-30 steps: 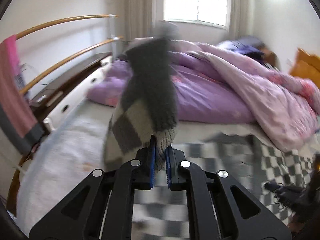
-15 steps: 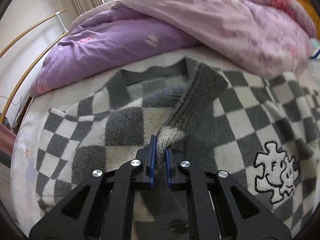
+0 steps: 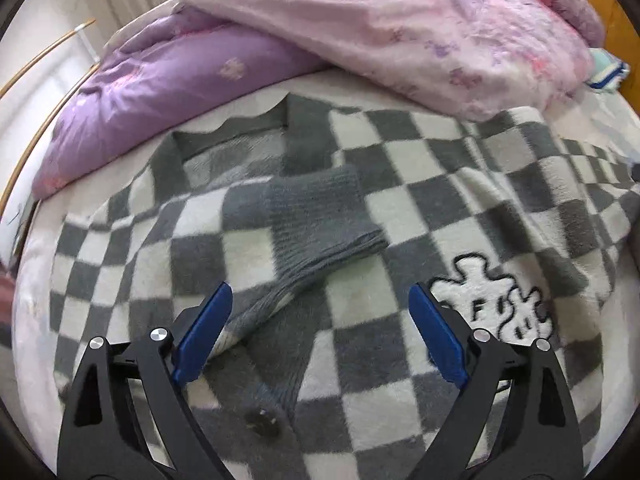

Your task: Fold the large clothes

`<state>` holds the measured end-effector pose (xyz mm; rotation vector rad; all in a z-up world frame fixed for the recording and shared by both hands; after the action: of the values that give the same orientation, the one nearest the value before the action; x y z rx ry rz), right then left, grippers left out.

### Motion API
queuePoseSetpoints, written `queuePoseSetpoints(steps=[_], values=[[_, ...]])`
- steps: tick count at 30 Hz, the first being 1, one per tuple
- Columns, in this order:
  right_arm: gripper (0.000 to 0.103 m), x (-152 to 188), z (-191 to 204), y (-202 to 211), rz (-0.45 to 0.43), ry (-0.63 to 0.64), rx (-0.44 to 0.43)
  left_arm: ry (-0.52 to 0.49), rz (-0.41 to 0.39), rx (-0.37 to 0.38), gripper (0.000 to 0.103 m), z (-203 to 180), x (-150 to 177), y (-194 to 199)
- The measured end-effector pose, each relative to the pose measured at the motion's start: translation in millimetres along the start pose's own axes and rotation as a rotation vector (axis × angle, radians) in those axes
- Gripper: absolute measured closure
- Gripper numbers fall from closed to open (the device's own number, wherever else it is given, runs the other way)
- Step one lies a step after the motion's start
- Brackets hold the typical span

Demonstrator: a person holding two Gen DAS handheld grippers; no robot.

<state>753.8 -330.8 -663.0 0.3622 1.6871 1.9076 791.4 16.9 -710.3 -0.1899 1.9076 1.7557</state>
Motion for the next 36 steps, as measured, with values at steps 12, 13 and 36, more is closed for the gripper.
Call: queuePoseSetpoints(steps=[12,13,36], values=[[0.043,13.4,-41.5,-60.9,-0.151,-0.353,0.155,0.237,0.112,0.118,0.013,19.1,38.1,-15.5],[0.045,11.5,-40.0,-59.8,-0.186,-0.348,0.123,0.229,0.145,0.117,0.013,17.8,42.1,-22.4],[0.078,167.1,327.5,15.5,-0.335,0.797,-0.229,0.624,-0.072,0.092,0.012,225.8,79.4,83.7]])
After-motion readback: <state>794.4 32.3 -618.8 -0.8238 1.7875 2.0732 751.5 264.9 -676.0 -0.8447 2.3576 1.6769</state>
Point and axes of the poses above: each gripper's, at about its wrist camera, not at the fingertips, and y roughly against the way its jaws point, z to its left, x to its underside, the point moved 1 cm from there along -y, roughly the way its jaws point, and after that the axes turned 11 degrees about x, right-handed, at the moved point
